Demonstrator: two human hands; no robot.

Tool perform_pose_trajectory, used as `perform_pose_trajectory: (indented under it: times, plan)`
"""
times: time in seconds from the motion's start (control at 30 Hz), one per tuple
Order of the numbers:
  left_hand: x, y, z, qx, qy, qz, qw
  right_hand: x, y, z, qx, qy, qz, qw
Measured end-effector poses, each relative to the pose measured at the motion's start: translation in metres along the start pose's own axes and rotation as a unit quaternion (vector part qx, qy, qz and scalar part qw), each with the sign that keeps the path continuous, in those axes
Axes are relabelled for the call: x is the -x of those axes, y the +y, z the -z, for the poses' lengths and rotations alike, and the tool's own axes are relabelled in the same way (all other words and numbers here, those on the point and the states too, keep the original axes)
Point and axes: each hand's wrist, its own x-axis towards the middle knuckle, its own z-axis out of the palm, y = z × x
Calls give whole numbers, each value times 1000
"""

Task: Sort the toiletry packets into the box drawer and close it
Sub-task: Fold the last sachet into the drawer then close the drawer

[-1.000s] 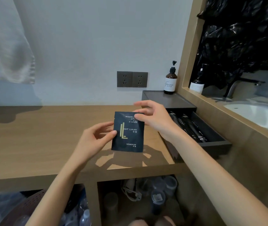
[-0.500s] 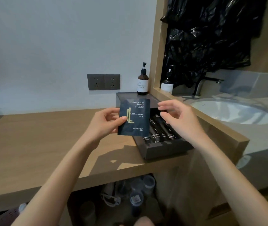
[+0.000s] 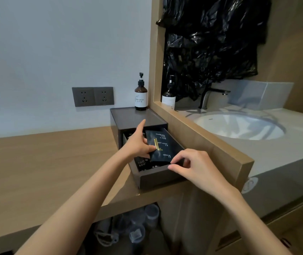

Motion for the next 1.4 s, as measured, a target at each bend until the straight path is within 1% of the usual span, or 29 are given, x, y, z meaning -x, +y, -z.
perform_pose_trajectory:
  times: [0.1, 0.23, 0.3, 0.4, 0.5, 0.6, 0.67, 0.87, 1.0, 1.07, 1.13, 1.23, 1.33, 1.4]
  plan:
    - [-8, -4, -11, -53, -34, -6, 998, 2, 3, 1, 4, -7, 7, 1000]
    - [-9, -6, -19, -144, -79, -40, 986, 3, 6, 1, 18, 5, 13, 1000]
    - [-8, -4, -19, -228, -85, -66, 968, 3, 8, 2, 28, 7, 15, 999]
    - [-9, -6, -13, -356, -64, -107, 926, 2, 9, 4, 35, 9, 11, 999]
    - [-8, -8, -6, -412, -54, -124, 901, 3, 9, 7, 42, 5, 13, 999]
    - [-7, -10, -5, -453, -71, -126, 880, 3, 8, 7, 48, 5, 14, 999]
    - [-9, -10, -7, -455, -82, -114, 880, 3, 7, 7, 50, 5, 12, 999]
    - [-10, -10, -14, -438, -75, -100, 890, 6, 7, 4, 52, 13, 16, 998]
    - [-7, -15, -10, -400, -68, -117, 906, 12, 7, -1, 51, 29, 30, 998]
    - [0, -19, -4, -363, -38, -139, 920, 18, 6, -5, 52, 47, 47, 996]
    - [14, -22, 2, -332, 10, -171, 928, 24, 5, -8, 50, 79, 58, 994]
    - [49, -20, 8, -305, 62, -211, 926, 36, 6, -16, 69, 132, 71, 986]
    - [86, -23, 10, -286, 88, -239, 924, 53, 8, -33, 65, 171, 81, 980]
    - [99, -32, 8, -300, 99, -247, 916, 64, 12, -49, 57, 187, 75, 978]
